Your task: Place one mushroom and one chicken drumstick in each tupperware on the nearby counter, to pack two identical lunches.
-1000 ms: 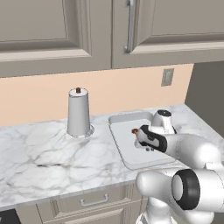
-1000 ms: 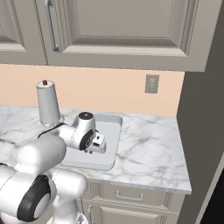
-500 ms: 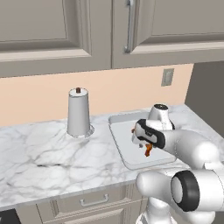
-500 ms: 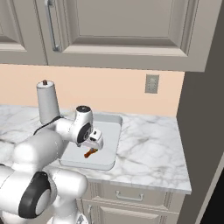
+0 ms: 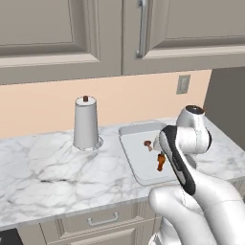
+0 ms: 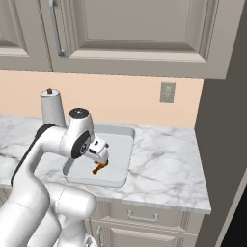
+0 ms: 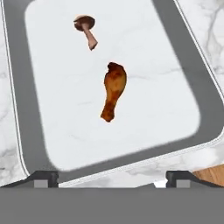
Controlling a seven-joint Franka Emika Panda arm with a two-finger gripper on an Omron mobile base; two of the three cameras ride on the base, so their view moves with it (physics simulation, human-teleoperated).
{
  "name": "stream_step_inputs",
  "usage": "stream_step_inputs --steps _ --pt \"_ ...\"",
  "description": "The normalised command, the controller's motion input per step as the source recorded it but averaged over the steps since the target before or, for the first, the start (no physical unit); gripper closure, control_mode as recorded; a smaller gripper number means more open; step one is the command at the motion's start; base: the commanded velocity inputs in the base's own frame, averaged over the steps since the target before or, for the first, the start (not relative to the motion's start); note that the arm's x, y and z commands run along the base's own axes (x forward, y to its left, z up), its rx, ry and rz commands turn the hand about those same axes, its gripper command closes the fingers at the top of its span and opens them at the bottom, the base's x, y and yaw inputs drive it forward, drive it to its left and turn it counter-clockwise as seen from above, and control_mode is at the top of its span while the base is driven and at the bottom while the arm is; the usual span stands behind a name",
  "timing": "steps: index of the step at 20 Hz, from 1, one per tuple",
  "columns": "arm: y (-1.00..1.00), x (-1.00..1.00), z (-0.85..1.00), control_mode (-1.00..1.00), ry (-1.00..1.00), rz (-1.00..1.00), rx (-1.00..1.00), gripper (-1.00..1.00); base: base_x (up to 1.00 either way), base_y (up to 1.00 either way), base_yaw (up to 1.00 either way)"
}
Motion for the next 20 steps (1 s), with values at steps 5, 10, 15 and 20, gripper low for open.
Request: stream_step_inputs --steps 5,10,15,20 --pt "-0.15 -1.0 0.69 -1.0 -0.45 0.0 0.0 -1.0 0.0 0.0 0.0" --pt "-0.57 -0.83 0.8 -1.0 -0.24 0.0 0.0 -1.0 0.0 0.0 0.0" --pt "-0.61 -0.83 0.33 -1.0 -0.2 0.0 0.0 -1.0 0.0 0.0 0.0" --pt "-0.19 -0.97 0.31 -1.0 -0.22 0.0 0.0 -1.0 0.0 0.0 0.0"
